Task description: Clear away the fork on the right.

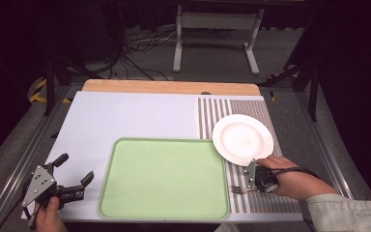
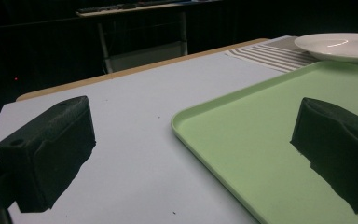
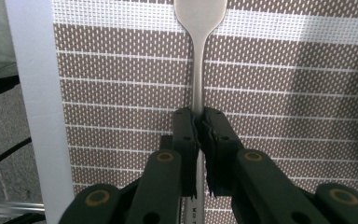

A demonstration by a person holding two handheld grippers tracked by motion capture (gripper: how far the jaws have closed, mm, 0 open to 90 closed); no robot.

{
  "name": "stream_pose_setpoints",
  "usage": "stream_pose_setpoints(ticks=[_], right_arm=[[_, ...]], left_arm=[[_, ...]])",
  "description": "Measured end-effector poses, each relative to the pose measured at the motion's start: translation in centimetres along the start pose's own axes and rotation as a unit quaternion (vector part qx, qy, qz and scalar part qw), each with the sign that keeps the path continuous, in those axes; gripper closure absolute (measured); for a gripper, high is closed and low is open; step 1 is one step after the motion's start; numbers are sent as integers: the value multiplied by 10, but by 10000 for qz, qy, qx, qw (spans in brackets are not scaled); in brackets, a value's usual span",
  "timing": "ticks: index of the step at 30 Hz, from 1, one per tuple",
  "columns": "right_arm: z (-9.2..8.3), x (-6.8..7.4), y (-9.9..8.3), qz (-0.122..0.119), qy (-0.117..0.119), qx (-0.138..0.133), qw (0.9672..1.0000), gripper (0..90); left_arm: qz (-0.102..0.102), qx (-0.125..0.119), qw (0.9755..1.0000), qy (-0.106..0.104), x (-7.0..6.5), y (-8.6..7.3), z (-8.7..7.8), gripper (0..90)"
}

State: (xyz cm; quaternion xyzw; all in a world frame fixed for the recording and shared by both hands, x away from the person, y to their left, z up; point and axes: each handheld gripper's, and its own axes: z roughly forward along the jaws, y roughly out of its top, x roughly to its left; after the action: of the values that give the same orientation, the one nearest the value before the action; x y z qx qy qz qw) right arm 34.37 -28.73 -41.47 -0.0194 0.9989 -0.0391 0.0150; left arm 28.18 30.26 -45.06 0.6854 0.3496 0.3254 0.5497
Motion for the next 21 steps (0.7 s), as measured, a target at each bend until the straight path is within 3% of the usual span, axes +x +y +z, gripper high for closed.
stream_pose_setpoints(ticks=[15,21], right_arm=[[-1,0,-1,45,49,-30,10000,850],[-12,0,-2,154,23,-194,9997,850]], left_arm=[[10,-4,10000,8,0,0,0,3],[9,12,10000,3,-1,0,0,3]])
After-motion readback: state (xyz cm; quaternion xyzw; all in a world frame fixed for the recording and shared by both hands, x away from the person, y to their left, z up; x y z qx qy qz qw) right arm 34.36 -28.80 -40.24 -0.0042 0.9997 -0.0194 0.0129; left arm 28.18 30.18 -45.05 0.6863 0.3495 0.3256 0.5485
